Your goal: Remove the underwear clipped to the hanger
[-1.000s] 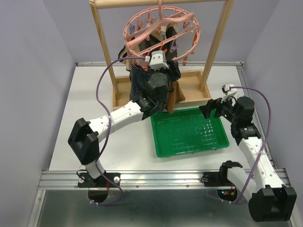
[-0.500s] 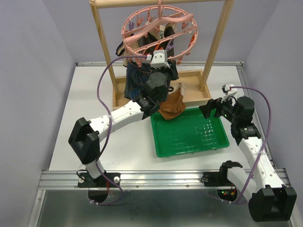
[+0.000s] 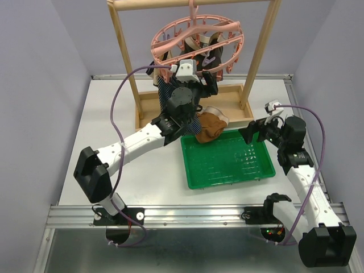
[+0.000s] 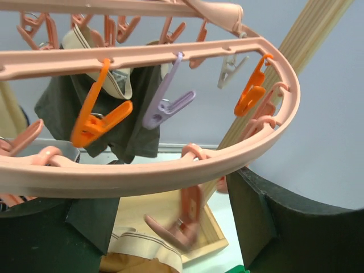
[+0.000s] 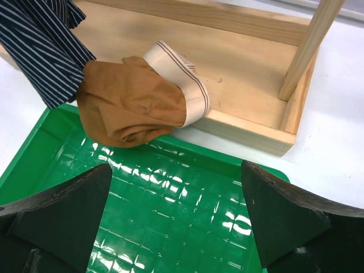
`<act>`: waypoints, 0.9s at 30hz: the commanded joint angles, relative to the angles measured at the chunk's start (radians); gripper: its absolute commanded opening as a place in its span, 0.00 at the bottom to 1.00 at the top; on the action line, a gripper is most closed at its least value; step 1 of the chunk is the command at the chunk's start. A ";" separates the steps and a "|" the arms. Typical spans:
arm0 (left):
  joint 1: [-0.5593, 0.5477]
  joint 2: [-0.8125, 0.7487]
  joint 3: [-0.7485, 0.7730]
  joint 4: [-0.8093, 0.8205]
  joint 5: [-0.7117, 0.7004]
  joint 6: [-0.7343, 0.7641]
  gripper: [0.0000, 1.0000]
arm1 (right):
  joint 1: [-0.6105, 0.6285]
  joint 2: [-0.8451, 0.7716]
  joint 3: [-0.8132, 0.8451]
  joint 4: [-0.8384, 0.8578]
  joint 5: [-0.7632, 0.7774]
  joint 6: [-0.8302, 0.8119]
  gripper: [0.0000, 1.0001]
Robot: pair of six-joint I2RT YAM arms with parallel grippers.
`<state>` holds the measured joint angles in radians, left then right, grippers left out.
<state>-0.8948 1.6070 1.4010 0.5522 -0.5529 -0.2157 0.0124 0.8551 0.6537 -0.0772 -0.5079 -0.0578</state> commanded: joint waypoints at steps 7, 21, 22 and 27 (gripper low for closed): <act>-0.001 -0.217 -0.101 -0.144 0.149 -0.051 0.89 | -0.008 -0.059 0.032 0.016 -0.144 -0.108 1.00; -0.001 -0.446 -0.293 -0.301 0.211 -0.059 0.92 | -0.008 -0.073 0.012 -0.044 -0.323 -0.189 1.00; -0.001 -0.455 -0.301 -0.305 0.212 -0.054 0.92 | -0.009 -0.073 0.009 -0.050 -0.334 -0.204 1.00; -0.001 -0.522 -0.356 -0.331 0.208 -0.036 0.93 | -0.006 -0.071 0.009 -0.075 -0.388 -0.255 1.00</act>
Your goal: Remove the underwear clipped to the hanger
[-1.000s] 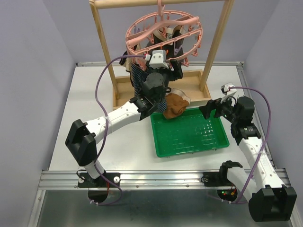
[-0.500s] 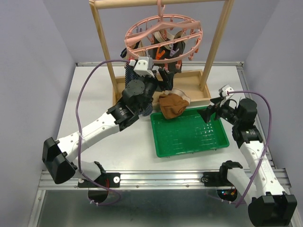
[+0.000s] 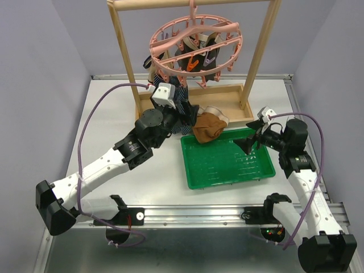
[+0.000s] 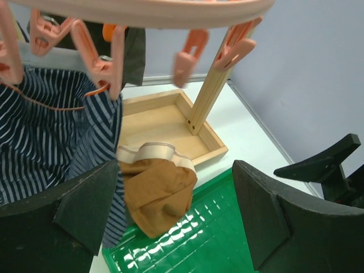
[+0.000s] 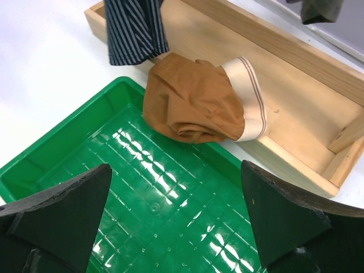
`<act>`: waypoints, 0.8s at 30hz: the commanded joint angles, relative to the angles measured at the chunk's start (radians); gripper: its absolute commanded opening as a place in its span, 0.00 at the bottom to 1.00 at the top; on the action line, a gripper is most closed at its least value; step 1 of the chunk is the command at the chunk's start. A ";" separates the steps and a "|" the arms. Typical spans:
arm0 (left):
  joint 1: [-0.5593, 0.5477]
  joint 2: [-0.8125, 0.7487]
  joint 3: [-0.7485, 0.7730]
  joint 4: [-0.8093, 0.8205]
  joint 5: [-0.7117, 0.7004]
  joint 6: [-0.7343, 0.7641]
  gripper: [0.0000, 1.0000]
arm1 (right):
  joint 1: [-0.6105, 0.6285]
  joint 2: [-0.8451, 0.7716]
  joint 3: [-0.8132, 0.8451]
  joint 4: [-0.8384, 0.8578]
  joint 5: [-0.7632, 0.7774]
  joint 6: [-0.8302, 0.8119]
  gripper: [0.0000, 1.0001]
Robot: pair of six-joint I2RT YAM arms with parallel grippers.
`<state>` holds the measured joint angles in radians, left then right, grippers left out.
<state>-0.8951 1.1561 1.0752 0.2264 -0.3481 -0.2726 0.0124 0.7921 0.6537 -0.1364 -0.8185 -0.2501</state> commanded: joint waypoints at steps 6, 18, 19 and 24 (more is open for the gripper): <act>-0.001 -0.165 -0.096 -0.024 0.004 0.027 0.94 | -0.008 -0.001 0.007 -0.046 -0.126 -0.126 1.00; -0.001 -0.363 -0.285 -0.055 -0.038 -0.054 0.94 | -0.008 0.168 0.080 -0.098 -0.194 -0.091 1.00; 0.001 -0.378 -0.297 -0.058 -0.045 -0.063 0.94 | -0.008 0.185 0.087 -0.100 -0.194 -0.077 1.00; 0.001 -0.476 -0.365 -0.094 -0.100 -0.109 0.95 | -0.003 0.289 0.153 -0.111 -0.147 -0.005 1.00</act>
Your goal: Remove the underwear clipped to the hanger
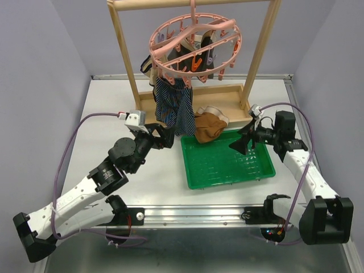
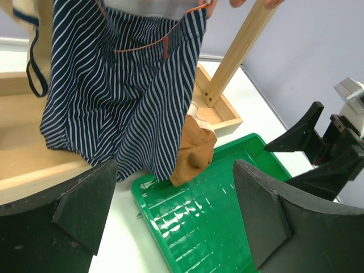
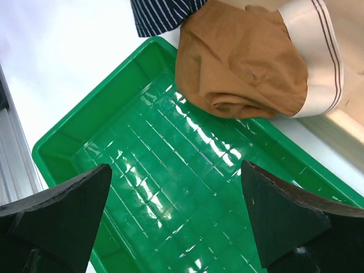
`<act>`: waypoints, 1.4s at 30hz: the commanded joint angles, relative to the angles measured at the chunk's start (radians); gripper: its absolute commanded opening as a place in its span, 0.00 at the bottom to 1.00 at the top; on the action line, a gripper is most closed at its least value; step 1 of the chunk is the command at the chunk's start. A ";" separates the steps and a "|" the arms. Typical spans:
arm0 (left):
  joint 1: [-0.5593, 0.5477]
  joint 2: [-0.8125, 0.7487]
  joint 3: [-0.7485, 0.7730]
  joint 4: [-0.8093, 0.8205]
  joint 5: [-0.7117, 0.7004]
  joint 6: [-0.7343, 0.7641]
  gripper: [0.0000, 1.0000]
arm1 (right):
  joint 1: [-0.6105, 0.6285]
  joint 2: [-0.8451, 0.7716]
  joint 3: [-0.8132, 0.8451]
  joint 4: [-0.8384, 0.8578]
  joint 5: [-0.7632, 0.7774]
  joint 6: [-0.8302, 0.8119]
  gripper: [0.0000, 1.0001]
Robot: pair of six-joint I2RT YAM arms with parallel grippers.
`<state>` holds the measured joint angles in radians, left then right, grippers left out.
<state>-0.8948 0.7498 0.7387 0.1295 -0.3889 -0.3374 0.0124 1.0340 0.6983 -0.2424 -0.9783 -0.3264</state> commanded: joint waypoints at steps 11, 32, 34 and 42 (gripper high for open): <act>0.000 -0.217 -0.079 -0.113 -0.165 -0.100 0.96 | 0.098 0.374 0.372 -0.003 0.246 0.366 1.00; 0.000 -0.333 -0.107 -0.222 -0.215 -0.170 0.96 | 0.328 0.736 0.613 0.023 0.759 0.449 0.90; 0.000 -0.333 -0.107 -0.225 -0.217 -0.178 0.96 | 0.328 0.752 0.630 0.026 0.765 0.437 0.74; 0.000 -0.343 -0.110 -0.232 -0.220 -0.193 0.96 | 0.327 0.747 0.649 0.028 0.699 0.429 0.01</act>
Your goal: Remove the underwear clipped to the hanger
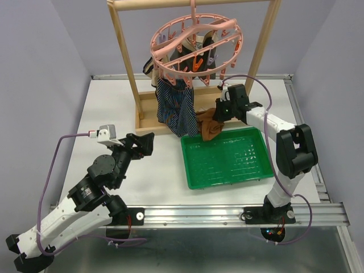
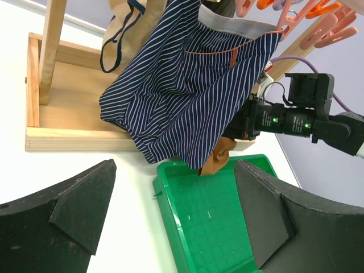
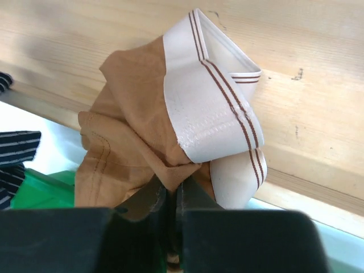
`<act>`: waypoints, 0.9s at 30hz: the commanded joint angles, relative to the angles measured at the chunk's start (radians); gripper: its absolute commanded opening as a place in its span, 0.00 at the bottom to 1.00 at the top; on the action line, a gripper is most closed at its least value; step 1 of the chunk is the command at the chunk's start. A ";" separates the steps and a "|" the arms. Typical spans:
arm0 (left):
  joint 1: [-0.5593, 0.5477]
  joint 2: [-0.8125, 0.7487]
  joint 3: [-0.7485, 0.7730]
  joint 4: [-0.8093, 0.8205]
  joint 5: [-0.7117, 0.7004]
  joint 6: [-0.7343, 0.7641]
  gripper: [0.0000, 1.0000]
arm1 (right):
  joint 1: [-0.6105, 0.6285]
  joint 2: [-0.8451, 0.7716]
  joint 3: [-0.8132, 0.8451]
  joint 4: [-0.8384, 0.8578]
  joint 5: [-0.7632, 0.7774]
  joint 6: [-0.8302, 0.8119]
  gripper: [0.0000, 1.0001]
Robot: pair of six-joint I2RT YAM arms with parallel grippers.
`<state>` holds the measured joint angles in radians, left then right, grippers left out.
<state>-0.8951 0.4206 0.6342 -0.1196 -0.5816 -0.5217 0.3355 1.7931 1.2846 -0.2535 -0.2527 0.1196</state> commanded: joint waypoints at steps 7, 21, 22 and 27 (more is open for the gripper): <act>0.001 -0.023 -0.002 0.009 -0.041 -0.014 0.97 | -0.047 -0.204 -0.011 0.014 -0.416 -0.237 0.01; 0.002 0.001 -0.018 0.061 -0.054 -0.009 0.99 | -0.119 -0.598 -0.232 -0.033 -0.668 -0.390 0.00; 0.002 0.010 -0.016 0.069 -0.052 -0.006 0.99 | -0.119 -0.636 -0.240 -0.039 -0.677 -0.396 0.01; 0.002 0.033 -0.005 0.075 -0.054 -0.003 0.99 | -0.119 -0.754 -0.278 -0.072 -0.657 -0.419 0.01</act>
<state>-0.8948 0.4343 0.6193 -0.0990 -0.6113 -0.5354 0.2218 1.1423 1.0294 -0.3237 -0.8795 -0.2558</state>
